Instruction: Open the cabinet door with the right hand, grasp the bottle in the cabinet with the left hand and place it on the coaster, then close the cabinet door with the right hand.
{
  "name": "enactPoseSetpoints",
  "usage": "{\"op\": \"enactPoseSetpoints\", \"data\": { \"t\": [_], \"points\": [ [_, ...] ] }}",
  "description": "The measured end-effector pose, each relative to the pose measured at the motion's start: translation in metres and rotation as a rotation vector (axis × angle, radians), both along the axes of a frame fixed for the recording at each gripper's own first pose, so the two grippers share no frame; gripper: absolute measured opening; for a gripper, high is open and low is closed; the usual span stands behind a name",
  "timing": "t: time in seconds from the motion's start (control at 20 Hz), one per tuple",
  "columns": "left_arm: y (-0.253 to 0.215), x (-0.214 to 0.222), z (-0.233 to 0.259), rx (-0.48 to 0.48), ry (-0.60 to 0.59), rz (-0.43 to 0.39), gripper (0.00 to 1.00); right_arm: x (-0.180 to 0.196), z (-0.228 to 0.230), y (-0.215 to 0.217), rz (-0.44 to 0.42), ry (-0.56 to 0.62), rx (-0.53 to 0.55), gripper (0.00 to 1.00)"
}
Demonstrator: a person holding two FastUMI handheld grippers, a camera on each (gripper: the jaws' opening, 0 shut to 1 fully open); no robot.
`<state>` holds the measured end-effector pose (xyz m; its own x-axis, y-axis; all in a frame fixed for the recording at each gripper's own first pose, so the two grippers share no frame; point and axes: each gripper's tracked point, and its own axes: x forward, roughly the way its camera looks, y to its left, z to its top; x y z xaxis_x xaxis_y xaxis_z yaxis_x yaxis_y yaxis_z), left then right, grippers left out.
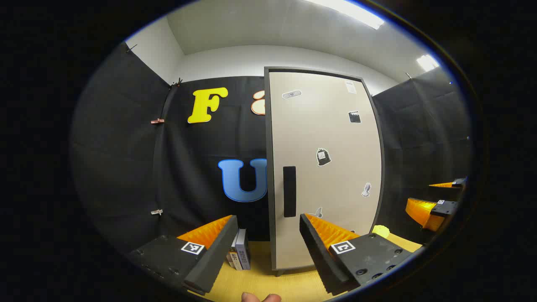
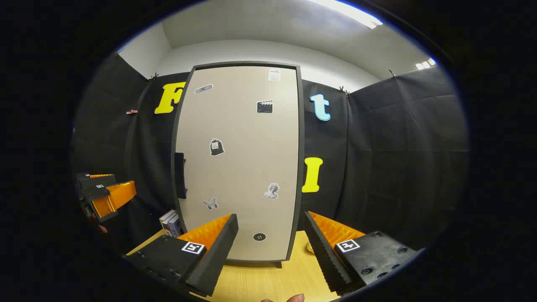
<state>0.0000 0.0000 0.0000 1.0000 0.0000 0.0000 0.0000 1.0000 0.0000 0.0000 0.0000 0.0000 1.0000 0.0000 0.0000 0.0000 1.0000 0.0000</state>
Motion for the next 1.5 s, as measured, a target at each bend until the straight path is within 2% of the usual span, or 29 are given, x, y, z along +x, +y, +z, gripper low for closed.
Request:
{"op": "enactPoseSetpoints", "data": {
  "t": [1.1,1.3,1.5],
  "points": [
    [-0.008,0.004,0.000,0.016,0.002,-0.009,0.94,0.003,0.000,-0.015,-0.023,0.003,0.010,0.98],
    [0.002,0.006,0.000,0.019,-0.001,0.003,0.94,0.012,0.004,-0.001,-0.001,-0.006,0.020,0.98],
    [0.014,0.007,-0.003,0.013,-0.001,0.014,0.94,0.032,0.015,0.030,0.047,-0.025,0.037,0.98]
  ]
}}
